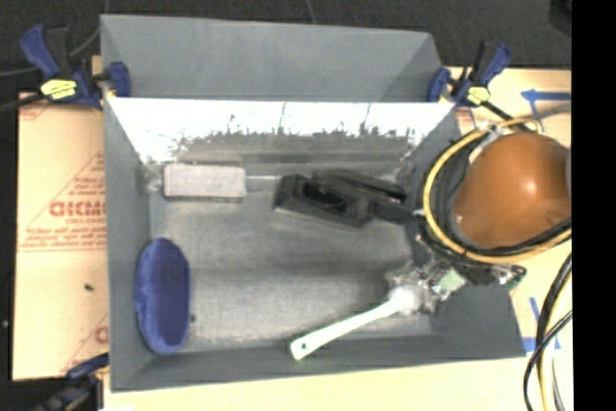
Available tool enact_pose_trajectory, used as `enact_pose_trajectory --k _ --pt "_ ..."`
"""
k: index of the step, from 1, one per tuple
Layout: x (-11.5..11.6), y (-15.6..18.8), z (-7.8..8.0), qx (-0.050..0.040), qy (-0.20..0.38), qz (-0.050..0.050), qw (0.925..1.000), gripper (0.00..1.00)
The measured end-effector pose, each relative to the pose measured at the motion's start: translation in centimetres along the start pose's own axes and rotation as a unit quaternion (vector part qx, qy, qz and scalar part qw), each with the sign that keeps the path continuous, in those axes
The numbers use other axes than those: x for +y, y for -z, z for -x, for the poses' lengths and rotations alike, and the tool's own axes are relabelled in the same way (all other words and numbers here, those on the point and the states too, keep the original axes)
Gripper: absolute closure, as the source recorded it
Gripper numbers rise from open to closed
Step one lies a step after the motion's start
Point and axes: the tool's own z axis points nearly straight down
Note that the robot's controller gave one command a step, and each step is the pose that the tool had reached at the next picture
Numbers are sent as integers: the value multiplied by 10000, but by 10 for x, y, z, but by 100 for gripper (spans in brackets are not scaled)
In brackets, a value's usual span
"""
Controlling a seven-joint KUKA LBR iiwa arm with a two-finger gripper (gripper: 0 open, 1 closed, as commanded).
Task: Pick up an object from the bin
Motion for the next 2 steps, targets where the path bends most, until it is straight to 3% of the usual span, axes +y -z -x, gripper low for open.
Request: enact_pose_trajectory --k 1,2 --pt "0 0 0 0 -1 0 10000 100" --pt "-54 -19 2 -21 119 -8 9999 100"
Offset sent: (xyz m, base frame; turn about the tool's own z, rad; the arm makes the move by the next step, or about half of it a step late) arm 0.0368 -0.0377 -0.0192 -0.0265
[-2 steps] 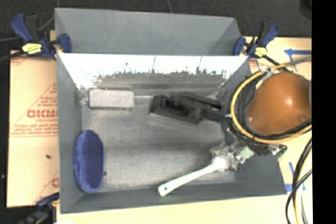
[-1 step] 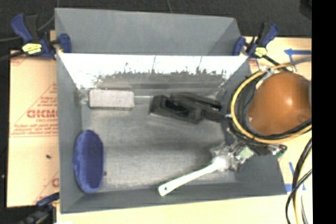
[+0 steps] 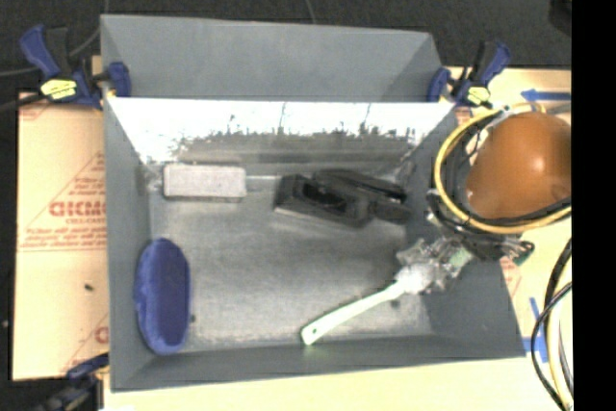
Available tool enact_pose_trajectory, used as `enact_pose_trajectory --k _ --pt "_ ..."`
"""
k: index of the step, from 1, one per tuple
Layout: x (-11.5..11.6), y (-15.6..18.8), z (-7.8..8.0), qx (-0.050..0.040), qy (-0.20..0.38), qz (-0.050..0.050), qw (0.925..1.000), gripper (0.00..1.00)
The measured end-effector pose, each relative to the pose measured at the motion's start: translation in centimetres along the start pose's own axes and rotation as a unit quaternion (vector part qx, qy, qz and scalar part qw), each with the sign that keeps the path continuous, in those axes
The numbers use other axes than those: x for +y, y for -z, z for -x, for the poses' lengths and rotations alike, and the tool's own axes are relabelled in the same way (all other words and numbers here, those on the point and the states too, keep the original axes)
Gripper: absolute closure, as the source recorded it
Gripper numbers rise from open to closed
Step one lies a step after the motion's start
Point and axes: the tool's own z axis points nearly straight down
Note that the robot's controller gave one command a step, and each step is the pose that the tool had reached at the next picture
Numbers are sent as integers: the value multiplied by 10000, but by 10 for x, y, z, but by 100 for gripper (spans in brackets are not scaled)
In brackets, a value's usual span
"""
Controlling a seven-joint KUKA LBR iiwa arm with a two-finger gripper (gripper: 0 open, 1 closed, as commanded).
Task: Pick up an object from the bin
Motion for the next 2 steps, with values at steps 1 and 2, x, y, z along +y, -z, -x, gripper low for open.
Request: enact_pose_trajectory --k 1,2 --pt "20 -16 -8 -49 1052 -50 9944 100" --pt "14 -28 7 -82 2165 -32 9763 100"
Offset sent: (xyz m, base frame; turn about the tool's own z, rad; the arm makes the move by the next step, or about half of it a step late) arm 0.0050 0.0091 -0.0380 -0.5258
